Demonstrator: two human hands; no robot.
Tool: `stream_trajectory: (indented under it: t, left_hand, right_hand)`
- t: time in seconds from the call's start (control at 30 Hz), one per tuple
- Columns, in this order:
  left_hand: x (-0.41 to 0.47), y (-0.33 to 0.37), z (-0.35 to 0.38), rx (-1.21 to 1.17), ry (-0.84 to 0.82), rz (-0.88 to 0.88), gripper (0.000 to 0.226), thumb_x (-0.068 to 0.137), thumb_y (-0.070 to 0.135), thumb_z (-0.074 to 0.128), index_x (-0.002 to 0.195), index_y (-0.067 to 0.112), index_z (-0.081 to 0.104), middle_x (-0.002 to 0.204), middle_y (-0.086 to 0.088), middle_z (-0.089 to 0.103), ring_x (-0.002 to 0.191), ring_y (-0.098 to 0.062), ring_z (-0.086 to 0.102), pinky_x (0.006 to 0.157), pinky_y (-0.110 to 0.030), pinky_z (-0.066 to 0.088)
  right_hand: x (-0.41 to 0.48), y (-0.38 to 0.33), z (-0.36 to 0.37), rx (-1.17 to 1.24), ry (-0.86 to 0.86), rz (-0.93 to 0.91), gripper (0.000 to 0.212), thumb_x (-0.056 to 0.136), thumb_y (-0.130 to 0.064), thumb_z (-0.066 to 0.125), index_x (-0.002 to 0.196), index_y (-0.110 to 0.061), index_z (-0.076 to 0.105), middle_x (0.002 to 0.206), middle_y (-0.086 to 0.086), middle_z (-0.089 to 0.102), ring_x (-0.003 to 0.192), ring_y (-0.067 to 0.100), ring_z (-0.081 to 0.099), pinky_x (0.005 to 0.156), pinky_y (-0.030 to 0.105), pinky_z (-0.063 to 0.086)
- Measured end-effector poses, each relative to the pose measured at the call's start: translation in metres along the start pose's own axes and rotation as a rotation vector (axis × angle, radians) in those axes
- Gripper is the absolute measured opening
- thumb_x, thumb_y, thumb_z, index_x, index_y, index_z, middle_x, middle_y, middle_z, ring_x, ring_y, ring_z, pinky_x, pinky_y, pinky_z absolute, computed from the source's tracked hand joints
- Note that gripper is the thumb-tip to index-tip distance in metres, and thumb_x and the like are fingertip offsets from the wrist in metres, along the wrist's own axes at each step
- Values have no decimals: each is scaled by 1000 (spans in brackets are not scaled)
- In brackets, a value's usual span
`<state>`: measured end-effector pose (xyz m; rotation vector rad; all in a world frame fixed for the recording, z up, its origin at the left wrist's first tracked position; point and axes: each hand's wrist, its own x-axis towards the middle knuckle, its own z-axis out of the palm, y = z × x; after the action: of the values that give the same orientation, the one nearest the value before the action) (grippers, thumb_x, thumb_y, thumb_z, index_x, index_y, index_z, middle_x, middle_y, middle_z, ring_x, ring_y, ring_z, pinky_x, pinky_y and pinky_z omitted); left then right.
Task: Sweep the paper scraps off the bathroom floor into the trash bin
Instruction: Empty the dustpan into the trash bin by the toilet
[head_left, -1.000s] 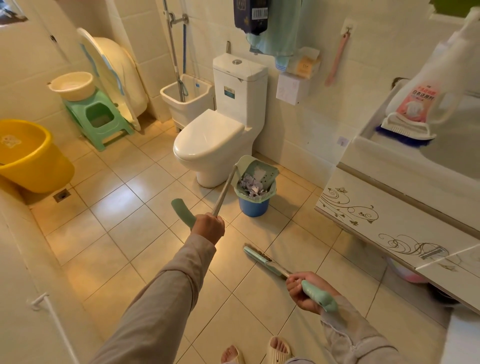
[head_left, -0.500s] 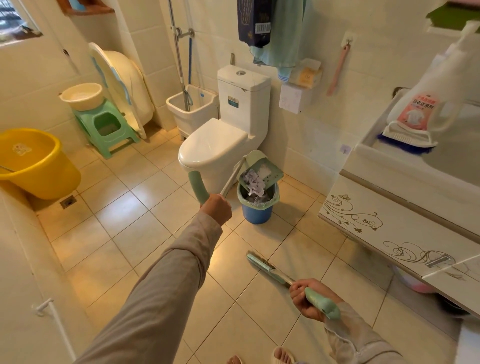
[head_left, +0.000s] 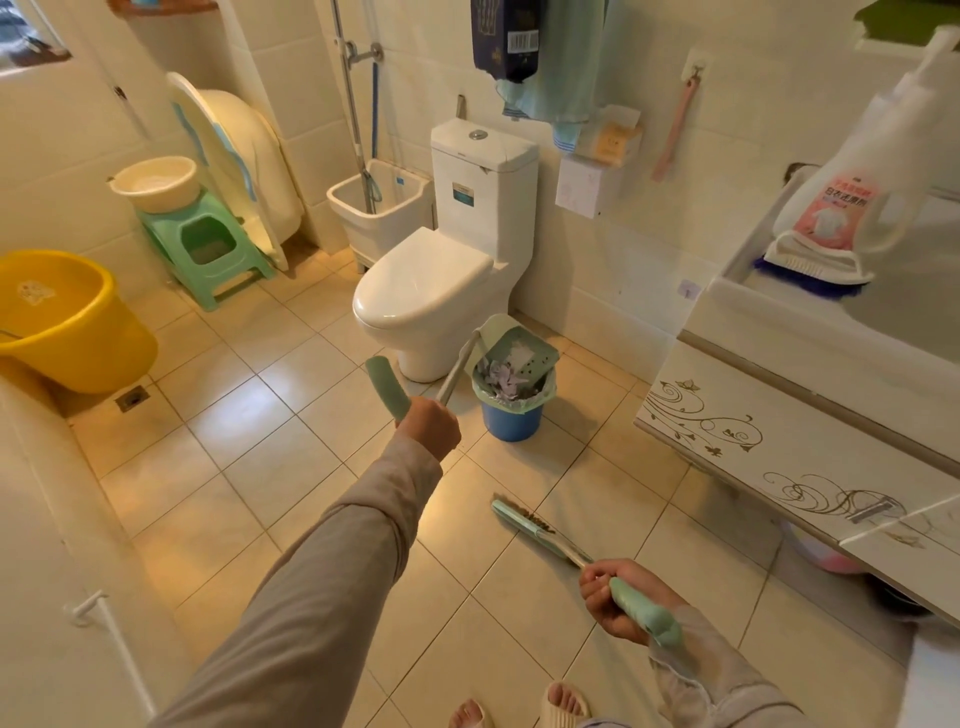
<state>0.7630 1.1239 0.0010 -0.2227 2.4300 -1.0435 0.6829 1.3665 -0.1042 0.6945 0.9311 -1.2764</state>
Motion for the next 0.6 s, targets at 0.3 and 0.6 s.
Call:
stream_trajectory:
  t: [0.3, 0.6]
  left_hand:
    - [-2, -20, -21, 187, 71, 105, 27, 95, 2, 50, 122, 1, 56, 118, -7, 67, 108, -21, 66, 89, -28, 52]
    - [-14, 9, -2, 167, 67, 160, 30, 93, -6, 46, 123, -7, 50, 114, -8, 66, 104, -18, 66, 87, -27, 53]
  right_hand:
    - [-4, 1, 2, 10, 32, -13, 40, 96, -2, 32, 57, -6, 42, 31, 6, 38, 17, 12, 38, 25, 10, 37]
    - [3, 5, -3, -11, 31, -8, 44, 94, 0, 32, 52, -4, 46, 32, 6, 39, 18, 13, 39, 24, 13, 38]
